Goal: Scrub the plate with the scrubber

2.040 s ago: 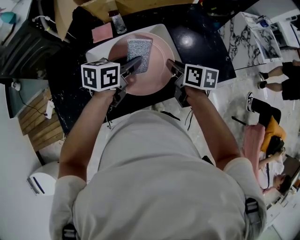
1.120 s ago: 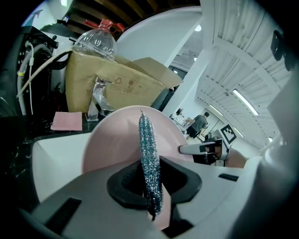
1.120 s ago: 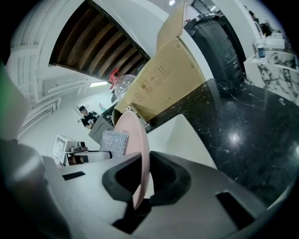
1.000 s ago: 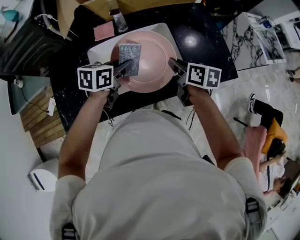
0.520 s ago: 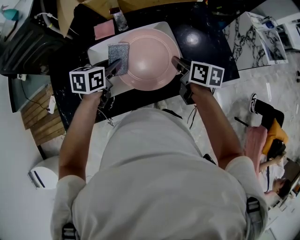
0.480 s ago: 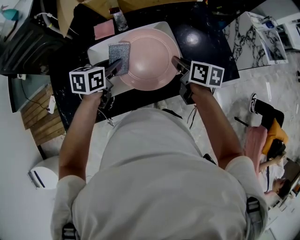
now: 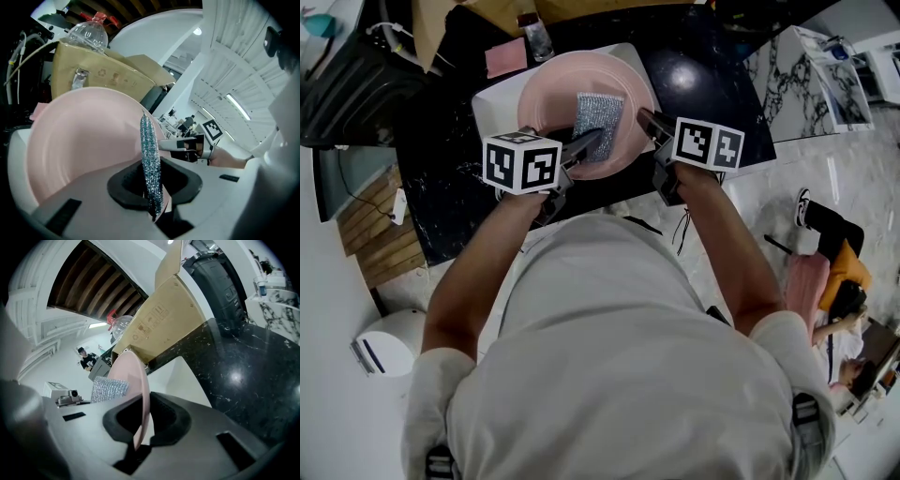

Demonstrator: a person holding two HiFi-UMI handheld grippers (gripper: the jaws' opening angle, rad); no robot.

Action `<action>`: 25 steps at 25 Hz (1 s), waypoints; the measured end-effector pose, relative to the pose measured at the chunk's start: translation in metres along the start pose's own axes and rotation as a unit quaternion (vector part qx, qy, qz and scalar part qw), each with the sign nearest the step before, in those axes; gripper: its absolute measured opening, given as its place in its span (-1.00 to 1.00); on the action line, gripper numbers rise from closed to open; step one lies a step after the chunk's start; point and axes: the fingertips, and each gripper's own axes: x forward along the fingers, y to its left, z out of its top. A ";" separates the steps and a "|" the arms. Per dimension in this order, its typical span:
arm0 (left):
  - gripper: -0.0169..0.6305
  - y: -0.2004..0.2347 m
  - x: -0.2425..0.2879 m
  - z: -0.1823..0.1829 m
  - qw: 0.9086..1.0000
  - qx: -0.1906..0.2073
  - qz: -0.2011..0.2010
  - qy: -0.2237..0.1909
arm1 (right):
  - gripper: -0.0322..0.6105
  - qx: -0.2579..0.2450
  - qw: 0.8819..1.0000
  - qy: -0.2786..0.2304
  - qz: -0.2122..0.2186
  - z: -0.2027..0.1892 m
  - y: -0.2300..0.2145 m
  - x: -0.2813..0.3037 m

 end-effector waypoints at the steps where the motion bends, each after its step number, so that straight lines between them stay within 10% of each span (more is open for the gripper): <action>1: -0.73 -0.005 0.007 -0.001 1.000 0.000 -0.006 0.003 | -0.83 -0.001 1.000 -0.001 0.001 0.001 0.002 0.001; 9: -0.73 -0.008 0.020 -0.006 1.000 -0.013 -0.017 0.008 | -0.83 -0.004 1.000 0.002 0.007 0.004 0.002 0.001; 25: -0.73 0.069 -0.050 -0.020 0.996 0.002 0.088 -0.001 | -0.82 -0.019 0.999 0.026 -0.011 0.005 -0.013 -0.004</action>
